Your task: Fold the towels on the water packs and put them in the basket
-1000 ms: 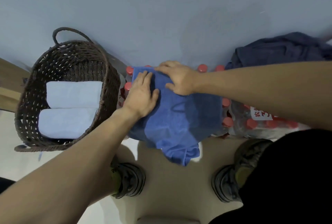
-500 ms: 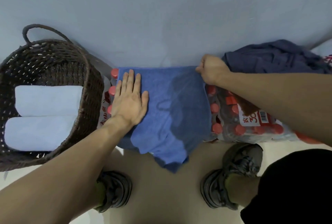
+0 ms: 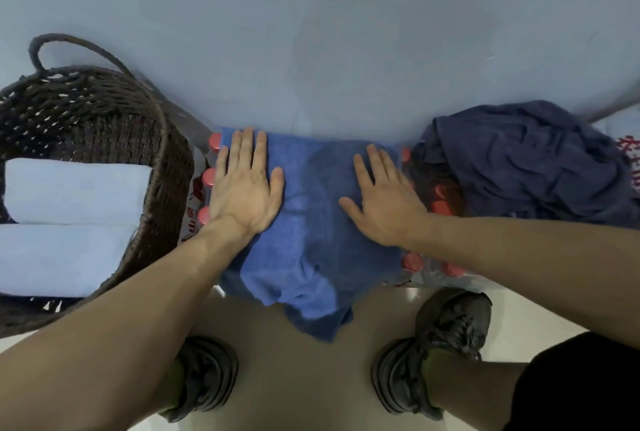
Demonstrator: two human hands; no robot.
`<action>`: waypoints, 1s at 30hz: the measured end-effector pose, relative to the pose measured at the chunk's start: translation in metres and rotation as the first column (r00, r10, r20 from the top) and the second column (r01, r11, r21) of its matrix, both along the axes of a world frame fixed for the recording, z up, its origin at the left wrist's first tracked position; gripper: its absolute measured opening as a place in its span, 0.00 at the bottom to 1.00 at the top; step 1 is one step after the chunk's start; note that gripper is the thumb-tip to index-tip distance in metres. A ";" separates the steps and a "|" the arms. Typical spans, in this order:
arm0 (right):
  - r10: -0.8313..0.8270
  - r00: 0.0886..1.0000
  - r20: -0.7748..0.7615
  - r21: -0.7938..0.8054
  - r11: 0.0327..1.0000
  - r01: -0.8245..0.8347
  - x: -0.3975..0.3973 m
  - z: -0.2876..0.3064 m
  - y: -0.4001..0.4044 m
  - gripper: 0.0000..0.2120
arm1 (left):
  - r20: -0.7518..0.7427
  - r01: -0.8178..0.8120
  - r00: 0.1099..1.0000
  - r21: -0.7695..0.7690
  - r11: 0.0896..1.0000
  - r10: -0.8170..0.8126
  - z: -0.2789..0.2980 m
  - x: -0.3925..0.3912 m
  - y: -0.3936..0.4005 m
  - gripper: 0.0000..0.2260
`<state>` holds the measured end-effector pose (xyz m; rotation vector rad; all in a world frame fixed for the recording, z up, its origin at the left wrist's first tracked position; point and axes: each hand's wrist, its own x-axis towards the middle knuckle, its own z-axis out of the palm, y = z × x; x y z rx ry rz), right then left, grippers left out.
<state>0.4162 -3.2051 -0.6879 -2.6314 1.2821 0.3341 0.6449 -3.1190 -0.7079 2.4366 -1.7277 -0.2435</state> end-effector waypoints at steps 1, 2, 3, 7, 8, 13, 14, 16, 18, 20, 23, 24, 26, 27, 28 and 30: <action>-0.003 1.000 -0.003 0.013 1.000 0.003 -0.002 -0.001 -0.003 0.39 | -0.007 0.002 1.000 0.001 1.000 -0.002 0.001 0.000 0.000 0.29; -0.005 1.000 -0.012 0.033 0.999 0.005 -0.004 0.000 -0.007 0.40 | -0.019 0.007 1.000 0.008 1.000 -0.007 0.002 0.000 0.000 0.30; 0.006 1.000 -0.029 0.053 0.999 -0.004 -0.005 0.003 -0.011 0.40 | -0.035 0.012 0.999 0.021 1.000 -0.011 0.003 0.000 0.000 0.30; -0.011 1.000 -0.029 0.142 0.990 0.015 0.003 0.027 -0.028 0.41 | -0.103 0.025 0.995 0.106 0.994 -0.014 0.023 -0.002 -0.005 0.31; -0.099 0.994 0.045 0.169 0.981 0.090 0.009 0.034 -0.026 0.39 | -0.106 0.053 0.993 0.080 0.995 -0.044 0.031 -0.007 -0.004 0.30; -0.555 0.480 0.679 0.180 0.760 0.624 0.021 0.051 0.040 0.15 | -0.140 0.328 0.928 -0.139 0.934 -0.346 0.059 -0.063 0.034 0.19; -0.593 0.347 0.726 0.220 0.679 0.701 0.019 0.050 0.060 0.14 | -0.133 0.398 0.901 -0.122 0.909 -0.412 0.057 -0.075 0.043 0.21; -0.661 0.058 0.748 0.362 0.480 0.799 0.009 0.043 0.098 0.12 | -0.107 0.513 0.851 -0.049 0.857 -0.515 0.046 -0.091 0.056 0.25; -0.719 -0.147 0.679 0.515 0.324 0.794 -0.006 0.031 0.133 0.10 | -0.110 0.549 0.831 -0.001 0.836 -0.545 0.034 -0.097 0.063 0.27; -0.822 -0.181 0.540 0.616 0.239 0.750 -0.024 0.013 0.160 0.10 | -0.120 0.550 0.830 0.017 0.835 -0.545 0.023 -0.099 0.067 0.27; -0.969 -0.007 0.248 0.785 0.197 0.587 -0.035 -0.009 0.177 0.11 | -0.108 0.548 0.835 0.067 0.834 -0.540 0.014 -0.099 0.072 0.27; -0.975 0.050 0.216 0.835 0.211 0.509 -0.034 -0.012 0.177 0.09 | -0.094 0.550 0.834 0.075 0.832 -0.544 0.013 -0.100 0.073 0.27; -0.972 0.091 0.218 0.847 0.235 0.477 -0.030 -0.018 0.172 0.12 | -0.077 0.557 0.831 0.093 0.826 -0.551 0.012 -0.102 0.070 0.27; -0.975 0.043 0.217 0.855 0.211 0.474 -0.028 -0.020 0.169 0.10 | -0.079 0.557 0.830 0.104 0.824 -0.551 0.012 -0.105 0.068 0.28; -0.980 -0.055 0.193 0.891 0.151 0.428 -0.027 -0.022 0.166 0.07 | -0.082 0.555 0.832 0.115 0.824 -0.549 0.012 -0.107 0.066 0.28; -0.976 -0.182 0.118 0.944 0.053 0.326 -0.030 -0.030 0.162 0.12 | -0.085 0.554 0.832 0.128 0.822 -0.548 0.011 -0.110 0.063 0.29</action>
